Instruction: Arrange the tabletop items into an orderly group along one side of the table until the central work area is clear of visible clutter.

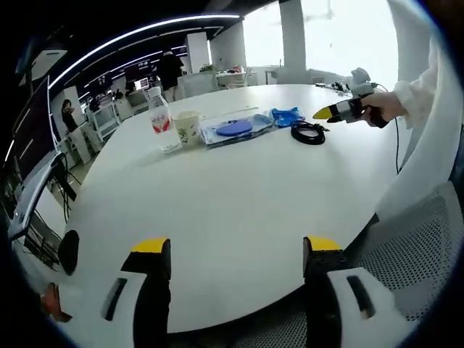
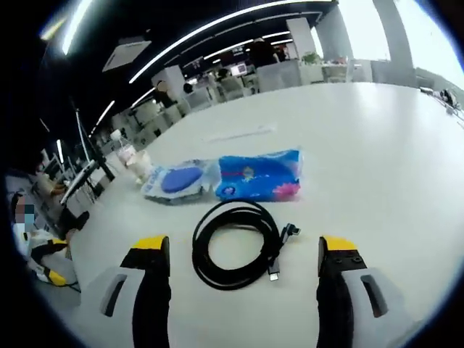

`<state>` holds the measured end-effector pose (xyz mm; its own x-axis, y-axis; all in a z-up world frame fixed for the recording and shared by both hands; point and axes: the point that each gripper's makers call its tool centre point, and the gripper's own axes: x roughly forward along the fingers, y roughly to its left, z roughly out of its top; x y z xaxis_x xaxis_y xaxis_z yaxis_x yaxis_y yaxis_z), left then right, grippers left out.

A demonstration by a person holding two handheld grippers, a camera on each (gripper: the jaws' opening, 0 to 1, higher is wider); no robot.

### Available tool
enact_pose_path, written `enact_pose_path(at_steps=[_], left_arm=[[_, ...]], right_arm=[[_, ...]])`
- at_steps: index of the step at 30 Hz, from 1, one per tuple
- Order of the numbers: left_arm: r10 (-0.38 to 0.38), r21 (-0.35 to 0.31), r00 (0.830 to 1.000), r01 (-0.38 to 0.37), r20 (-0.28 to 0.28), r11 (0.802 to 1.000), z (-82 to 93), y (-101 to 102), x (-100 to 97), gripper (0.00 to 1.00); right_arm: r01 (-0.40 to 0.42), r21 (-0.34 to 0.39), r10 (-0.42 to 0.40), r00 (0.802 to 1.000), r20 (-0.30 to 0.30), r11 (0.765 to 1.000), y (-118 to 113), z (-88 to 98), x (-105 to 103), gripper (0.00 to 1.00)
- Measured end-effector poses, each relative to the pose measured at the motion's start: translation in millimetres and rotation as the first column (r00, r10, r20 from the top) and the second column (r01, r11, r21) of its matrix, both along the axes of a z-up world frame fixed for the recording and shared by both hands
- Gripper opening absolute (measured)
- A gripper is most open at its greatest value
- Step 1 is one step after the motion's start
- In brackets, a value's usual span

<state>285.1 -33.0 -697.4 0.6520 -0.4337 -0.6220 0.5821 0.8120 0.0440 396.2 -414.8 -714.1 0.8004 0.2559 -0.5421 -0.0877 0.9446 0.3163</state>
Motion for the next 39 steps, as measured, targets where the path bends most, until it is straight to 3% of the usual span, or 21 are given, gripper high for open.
enact_pose_path(at_steps=[3, 7, 9, 12, 20, 26, 33, 39], left_arm=[[0.015, -0.015, 0.999, -0.015, -0.034, 1.0, -2.7, 2, 0.6, 0.88], [0.049, -0.051, 0.997, -0.051, -0.053, 0.997, -0.1, 4, 12.2, 0.9], [0.102, -0.082, 0.991, -0.109, -0.085, 0.991, 0.4, 5, 21.1, 0.88], [0.133, -0.071, 0.982, -0.144, -0.136, 0.987, -3.1, 8, 34.9, 0.89], [0.14, -0.118, 0.985, -0.152, -0.103, 0.981, 20.2, 9, 73.6, 0.9], [0.136, -0.127, 0.987, -0.146, -0.086, 0.981, 30.7, 13, 97.7, 0.91], [0.112, -0.137, 0.989, -0.124, -0.091, 0.983, 31.7, 8, 113.7, 0.94], [0.075, -0.124, 0.993, -0.086, -0.086, 0.989, 29.6, -2, 113.2, 0.93]], right_arm=[[-0.006, 0.029, 0.005, 1.0, 0.02, 1.0, 3, 9.2, -4, 0.8], [-0.018, 0.026, 0.017, 0.999, 0.042, 1.0, 4, 17.6, -9, 0.8], [-0.024, 0.029, 0.022, 0.998, 0.053, 0.999, 7, 22.0, -13, 0.8], [-0.051, 0.023, 0.049, 0.997, 0.054, 0.998, 14, 27.6, -21, 0.8], [-0.09, -0.029, 0.092, 0.994, 0.055, 0.996, 27, 37.0, -39, 0.8], [-0.063, -0.005, 0.063, 0.997, 0.043, 0.998, 27, 38.1, -51, 0.81], [-0.051, -0.005, 0.052, 0.998, 0.033, 0.999, 28, 42.3, -71, 0.81], [-0.042, 0.001, 0.042, 0.999, 0.026, 0.999, 22, 38.6, -79, 0.8]])
